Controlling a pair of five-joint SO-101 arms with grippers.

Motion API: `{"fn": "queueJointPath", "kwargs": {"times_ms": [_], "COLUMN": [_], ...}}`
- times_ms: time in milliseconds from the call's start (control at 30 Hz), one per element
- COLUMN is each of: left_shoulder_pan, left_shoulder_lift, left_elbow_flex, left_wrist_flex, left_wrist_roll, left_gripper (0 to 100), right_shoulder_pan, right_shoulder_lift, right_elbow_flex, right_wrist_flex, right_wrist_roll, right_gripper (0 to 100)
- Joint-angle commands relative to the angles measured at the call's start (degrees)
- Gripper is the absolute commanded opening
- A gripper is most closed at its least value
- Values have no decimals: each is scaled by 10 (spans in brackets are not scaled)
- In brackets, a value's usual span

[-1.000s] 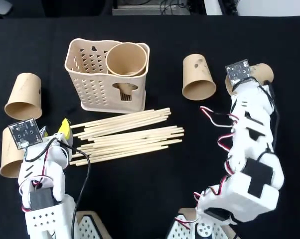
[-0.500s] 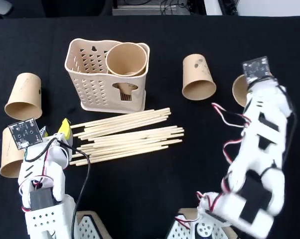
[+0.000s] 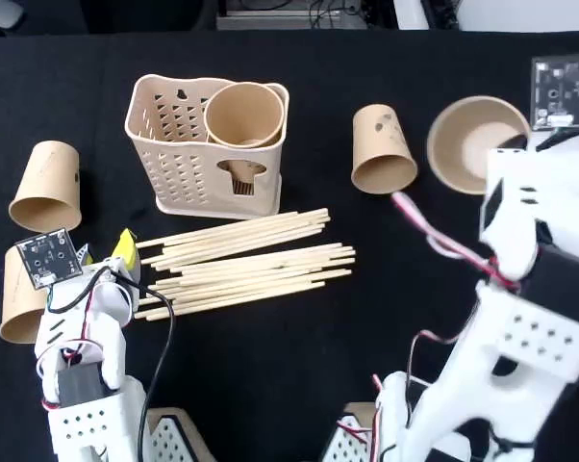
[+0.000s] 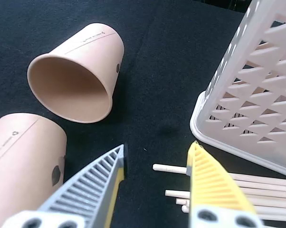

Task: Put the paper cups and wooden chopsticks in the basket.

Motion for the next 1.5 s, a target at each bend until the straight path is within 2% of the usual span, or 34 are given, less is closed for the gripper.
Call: {"fn": "queueJointPath", "kwargs": {"times_ms": [0,200,300,400,833,1167,1467], "left_shoulder_pan": [-3,-3,-4,-5,0,0,0], "left_shoulder_lift": [-4,-4,-4,-4,-4,-4,-4], "left_elbow_flex": [-1,-1,-1,-1,-1,-1,-1], "left_wrist_flex": [0,0,0,0,0,0,0], "left_wrist_roll": [-6,-6,-6,-6,-6,-6,-6], "left_gripper": [218,218,218,218,220,220,219], "right_shoulder_pan": [-71,-244,-330,-380,-453,-450,-415], "right_shoulder_lift": [7,60,121,182,351,461,480], "right_elbow_flex": [-131,-262,-300,-337,-502,-556,-554], "right_wrist_flex": [88,149,149,135,138,142,157], "right_wrist_roll": [-50,-122,-132,-138,-133,-133,-137], "right_gripper": [11,11,11,11,11,11,11]}}
